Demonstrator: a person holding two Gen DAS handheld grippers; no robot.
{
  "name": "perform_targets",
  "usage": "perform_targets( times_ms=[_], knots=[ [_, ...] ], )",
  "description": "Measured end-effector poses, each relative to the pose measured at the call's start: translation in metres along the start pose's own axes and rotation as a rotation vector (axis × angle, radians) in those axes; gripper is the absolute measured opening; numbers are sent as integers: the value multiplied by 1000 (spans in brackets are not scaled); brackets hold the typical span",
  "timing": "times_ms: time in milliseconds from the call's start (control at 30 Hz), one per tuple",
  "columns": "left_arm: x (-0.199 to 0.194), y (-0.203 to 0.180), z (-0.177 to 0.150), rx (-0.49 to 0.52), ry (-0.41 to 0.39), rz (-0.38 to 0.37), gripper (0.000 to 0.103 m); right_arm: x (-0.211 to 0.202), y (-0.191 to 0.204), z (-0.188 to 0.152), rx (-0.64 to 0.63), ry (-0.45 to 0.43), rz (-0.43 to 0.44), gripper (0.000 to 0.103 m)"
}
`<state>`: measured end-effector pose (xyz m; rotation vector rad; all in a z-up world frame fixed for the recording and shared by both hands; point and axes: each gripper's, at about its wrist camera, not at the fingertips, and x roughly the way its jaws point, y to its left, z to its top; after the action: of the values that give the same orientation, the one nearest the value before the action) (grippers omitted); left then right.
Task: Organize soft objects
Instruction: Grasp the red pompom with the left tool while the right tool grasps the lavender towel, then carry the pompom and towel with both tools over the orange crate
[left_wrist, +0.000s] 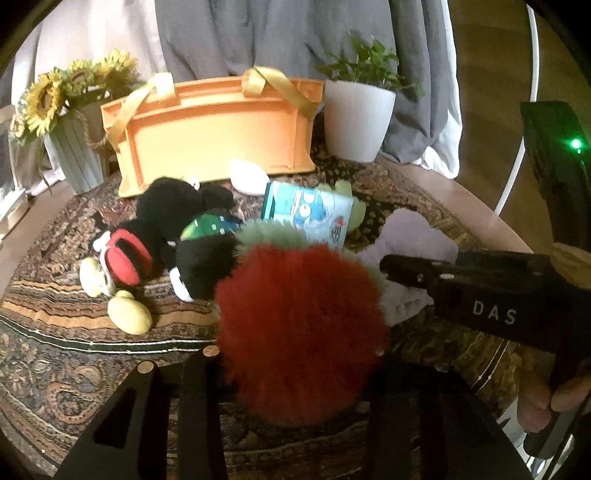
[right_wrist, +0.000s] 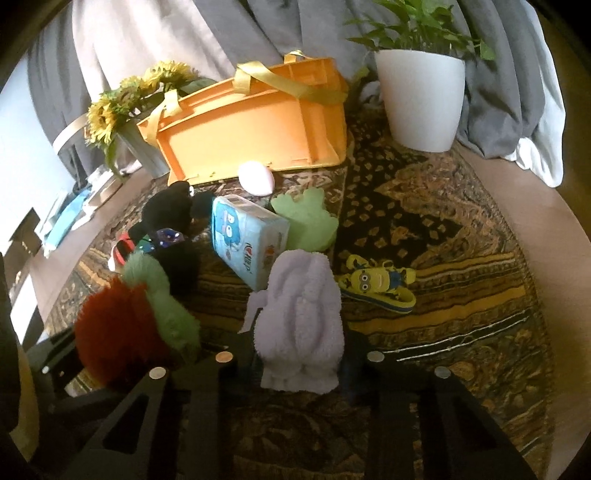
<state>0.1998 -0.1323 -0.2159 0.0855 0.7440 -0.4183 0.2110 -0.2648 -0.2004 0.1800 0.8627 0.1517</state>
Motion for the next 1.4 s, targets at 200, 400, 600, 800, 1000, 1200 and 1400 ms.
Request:
perform_targets(
  times_ms=[200, 400, 600, 800, 1000, 1200, 1400],
  knots=[
    [-22, -6, 15, -8, -50, 27, 37, -21, -2, 9, 2, -18, 4, 32],
    [-48, -10, 37, -22, -101, 55, 37, -49, 3, 29, -21, -72, -2, 32],
    [-69, -7, 56, -44, -146, 69, 37, -73, 14, 47, -51, -131, 0, 32],
    [-86, 2, 76, -62, -180, 89, 37, -87, 27, 64, -62, -175, -7, 32],
    [-98, 20, 95, -59, -213, 86, 37, -93, 45, 85, -65, -218, -21, 32],
    [-104, 46, 122, -35, -249, 71, 37, -90, 65, 110, -42, -263, -45, 32],
    [-109, 76, 146, -16, -296, 61, 37, -87, 90, 132, -36, -318, -64, 32]
  ],
)
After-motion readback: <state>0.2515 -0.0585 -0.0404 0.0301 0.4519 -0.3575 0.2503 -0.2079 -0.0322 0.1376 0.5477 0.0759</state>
